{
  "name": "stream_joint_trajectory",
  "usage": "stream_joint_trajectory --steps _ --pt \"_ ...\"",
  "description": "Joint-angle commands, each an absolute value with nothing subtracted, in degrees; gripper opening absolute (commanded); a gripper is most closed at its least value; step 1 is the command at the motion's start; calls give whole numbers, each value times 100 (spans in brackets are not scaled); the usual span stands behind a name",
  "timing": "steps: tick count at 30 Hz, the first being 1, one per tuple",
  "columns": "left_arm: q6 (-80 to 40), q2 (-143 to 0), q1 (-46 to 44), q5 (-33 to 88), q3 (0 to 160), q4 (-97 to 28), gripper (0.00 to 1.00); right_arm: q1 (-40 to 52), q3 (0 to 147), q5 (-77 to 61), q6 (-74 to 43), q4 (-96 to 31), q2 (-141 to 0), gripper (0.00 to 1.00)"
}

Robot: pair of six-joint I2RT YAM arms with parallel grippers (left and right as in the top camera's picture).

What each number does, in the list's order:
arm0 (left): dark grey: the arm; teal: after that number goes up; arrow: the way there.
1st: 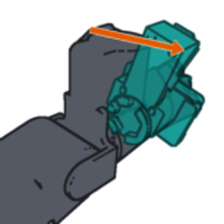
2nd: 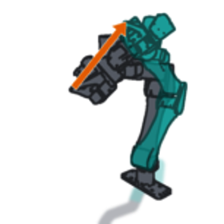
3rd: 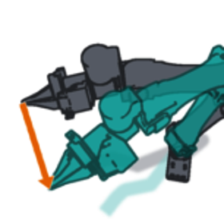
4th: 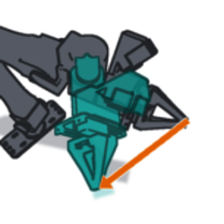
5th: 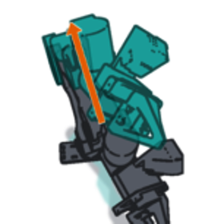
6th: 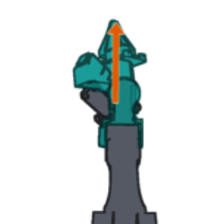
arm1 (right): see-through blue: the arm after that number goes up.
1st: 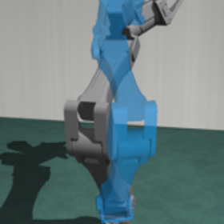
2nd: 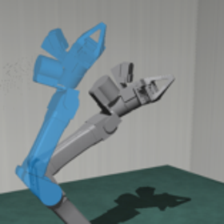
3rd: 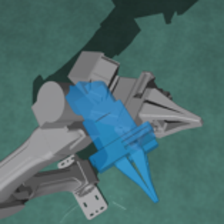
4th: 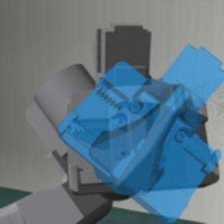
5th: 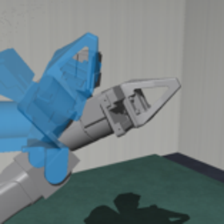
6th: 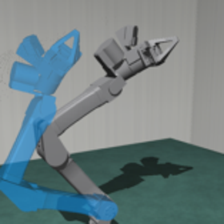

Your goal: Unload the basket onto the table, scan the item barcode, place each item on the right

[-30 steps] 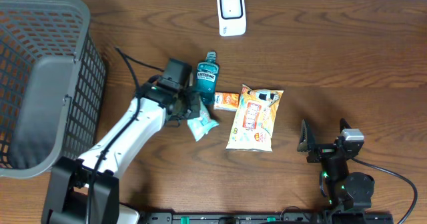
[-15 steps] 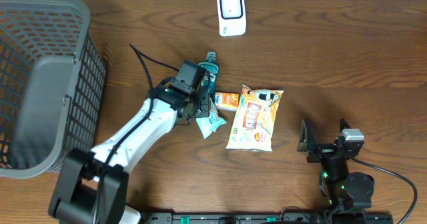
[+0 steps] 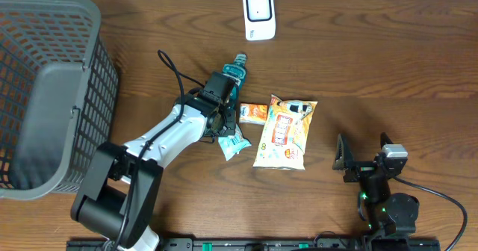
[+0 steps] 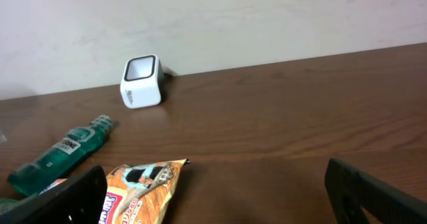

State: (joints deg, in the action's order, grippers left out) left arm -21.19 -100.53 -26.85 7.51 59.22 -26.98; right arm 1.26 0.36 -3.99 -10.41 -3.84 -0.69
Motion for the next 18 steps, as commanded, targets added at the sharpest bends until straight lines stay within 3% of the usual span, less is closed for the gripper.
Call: stream_joint_trajectory --steps 1,3,4,6,9,18 --pt "-2176 -9644 -2683 709 5961 -2711 17 150 32 -351 -1000 -408 -34 99" --pt "-2176 -9406 -2683 709 5961 -2711 35 150 32 -353 -1000 -408 -34 99" --pt "-2176 -9251 -2683 709 5961 -2714 53 150 32 -353 -1000 -408 -34 99" --pt "-2171 -8925 -2683 703 5961 -2711 80 150 32 -353 -1000 -408 -34 99" --pt "-2080 -8423 -2681 685 5968 -2685 95 150 32 -353 -1000 -408 -34 99" --pt "-1092 -6908 -2670 -666 6281 -1629 98 150 32 -353 -1000 -408 -34 99"
